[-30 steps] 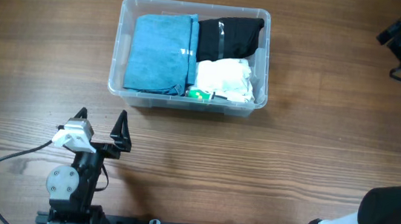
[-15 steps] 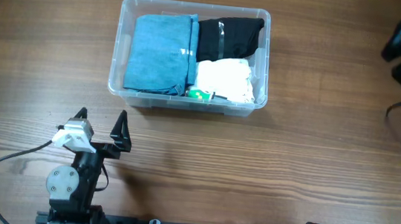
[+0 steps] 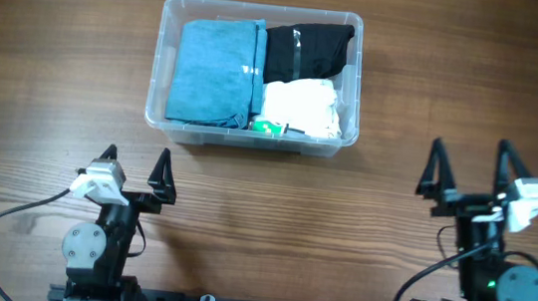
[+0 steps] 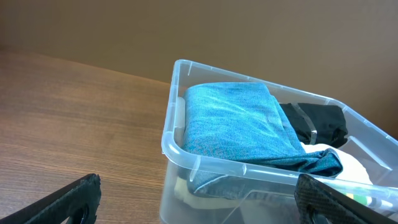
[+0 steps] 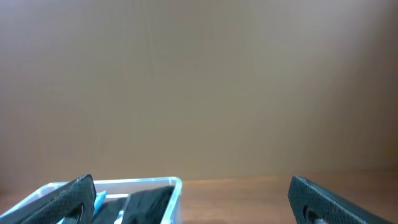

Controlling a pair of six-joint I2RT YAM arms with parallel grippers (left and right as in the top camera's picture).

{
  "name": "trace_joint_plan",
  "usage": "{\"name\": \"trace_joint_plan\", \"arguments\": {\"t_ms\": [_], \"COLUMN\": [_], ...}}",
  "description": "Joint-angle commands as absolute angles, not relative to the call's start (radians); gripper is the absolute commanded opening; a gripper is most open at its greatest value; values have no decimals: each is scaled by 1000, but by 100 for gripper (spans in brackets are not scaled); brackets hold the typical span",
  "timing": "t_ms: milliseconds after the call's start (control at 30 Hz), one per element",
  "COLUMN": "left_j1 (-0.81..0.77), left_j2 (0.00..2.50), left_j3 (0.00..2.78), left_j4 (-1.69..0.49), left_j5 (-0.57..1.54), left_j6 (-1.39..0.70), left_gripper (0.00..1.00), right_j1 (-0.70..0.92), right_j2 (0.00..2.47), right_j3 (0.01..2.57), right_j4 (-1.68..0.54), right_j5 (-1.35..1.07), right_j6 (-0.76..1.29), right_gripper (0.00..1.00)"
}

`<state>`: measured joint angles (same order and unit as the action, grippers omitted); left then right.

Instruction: Pack container

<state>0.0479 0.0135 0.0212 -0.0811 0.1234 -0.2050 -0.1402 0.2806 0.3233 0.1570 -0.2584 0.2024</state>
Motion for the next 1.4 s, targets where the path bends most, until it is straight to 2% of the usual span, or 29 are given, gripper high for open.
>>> {"name": "trace_joint_plan", "arguments": {"t_ms": [0,333,633,967,1367], "left_j1": [52,52,52,52,52], "left_j2": [3,3,3,3,3], "left_j3": [11,11,11,11,11], "left_j4": [-78,-78,-78,-78,-78], "left_j5": [110,110,110,110,110], "left_j6": [-218,-218,-218,-218,-218], "left_gripper": [100,100,100,100,100], "right_j1": [-113,-76,-76,-76,-76], "right_j2": [201,47,3,3,3], "right_j3": [196,4,5,5,5], "right_j4": [200,204,15,17,21], "right_j5": [-266,-218,-214,-215,-284], "right_j6": [183,182,182,183,-54], "right_gripper": [100,100,100,100,100]}}
